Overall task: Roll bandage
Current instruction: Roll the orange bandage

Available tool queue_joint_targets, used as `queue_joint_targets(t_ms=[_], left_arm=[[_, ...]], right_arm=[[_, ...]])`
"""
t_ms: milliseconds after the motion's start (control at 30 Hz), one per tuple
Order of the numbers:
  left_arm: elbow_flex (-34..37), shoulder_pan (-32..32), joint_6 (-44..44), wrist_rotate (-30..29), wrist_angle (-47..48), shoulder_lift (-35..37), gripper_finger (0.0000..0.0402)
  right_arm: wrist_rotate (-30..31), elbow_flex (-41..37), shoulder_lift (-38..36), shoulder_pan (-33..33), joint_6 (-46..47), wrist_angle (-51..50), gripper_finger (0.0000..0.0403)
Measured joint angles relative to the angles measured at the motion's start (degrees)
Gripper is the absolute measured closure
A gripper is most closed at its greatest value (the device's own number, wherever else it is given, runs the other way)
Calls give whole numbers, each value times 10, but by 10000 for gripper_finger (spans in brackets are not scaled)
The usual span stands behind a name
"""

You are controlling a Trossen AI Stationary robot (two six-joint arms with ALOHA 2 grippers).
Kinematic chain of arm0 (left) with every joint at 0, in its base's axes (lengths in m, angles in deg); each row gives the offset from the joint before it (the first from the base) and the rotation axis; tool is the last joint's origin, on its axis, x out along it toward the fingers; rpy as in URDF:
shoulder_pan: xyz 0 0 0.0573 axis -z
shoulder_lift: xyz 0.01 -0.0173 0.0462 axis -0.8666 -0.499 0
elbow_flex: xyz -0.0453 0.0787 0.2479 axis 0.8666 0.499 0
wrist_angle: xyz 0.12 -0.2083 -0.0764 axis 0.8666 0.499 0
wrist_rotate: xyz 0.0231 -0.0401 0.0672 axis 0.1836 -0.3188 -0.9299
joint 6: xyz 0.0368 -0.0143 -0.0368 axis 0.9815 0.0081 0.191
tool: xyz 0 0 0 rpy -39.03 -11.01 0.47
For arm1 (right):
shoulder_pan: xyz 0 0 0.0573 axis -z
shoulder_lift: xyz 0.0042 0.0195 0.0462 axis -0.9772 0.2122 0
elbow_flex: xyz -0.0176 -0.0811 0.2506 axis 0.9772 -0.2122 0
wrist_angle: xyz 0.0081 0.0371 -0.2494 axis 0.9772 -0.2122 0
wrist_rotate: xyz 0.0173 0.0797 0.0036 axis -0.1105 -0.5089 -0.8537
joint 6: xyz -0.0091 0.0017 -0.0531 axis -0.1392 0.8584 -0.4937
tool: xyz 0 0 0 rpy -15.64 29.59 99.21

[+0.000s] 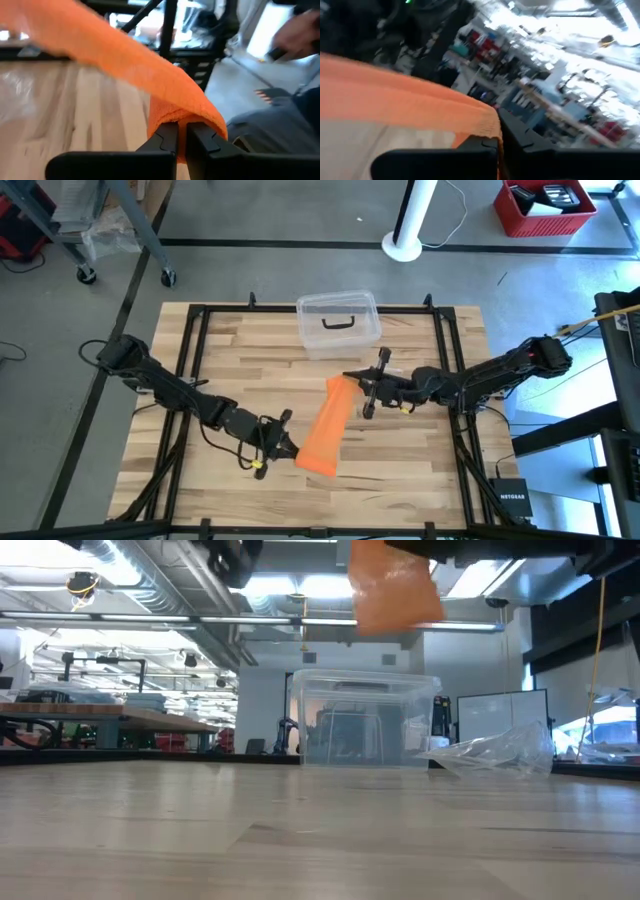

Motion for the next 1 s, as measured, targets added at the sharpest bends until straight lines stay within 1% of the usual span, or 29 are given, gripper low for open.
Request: queue_joint_targets(t_ms=[67,133,300,367,433,600,667,767,867,1000], left_arm=[[0,-1,20,0,-11,22,397],[0,-2,50,-13,-25,52,397],[0,-5,133,-95,-47,115,396],[0,-10,163,-114,-56,131,396],[0,-19,178,-123,-60,138,396],[0,-45,193,-143,-60,143,396],[0,-57,194,-144,-58,142,396],[0,-70,194,-145,-58,141,396],[0,-75,194,-146,-58,141,396],[0,-77,194,-146,-58,141,396]], right_arm=[[-17,0,6,-1,28,-14,400],[-30,0,15,-1,62,-32,400],[-74,-7,50,0,146,-31,401],[-93,-8,70,-1,178,-26,400],[-105,-8,91,0,208,-12,399],[-109,-8,137,0,268,26,397],[-109,-5,149,0,293,30,397],[-122,3,164,0,354,23,395],[-132,15,169,0,379,4,373],[-130,32,169,0,381,-11,317]])
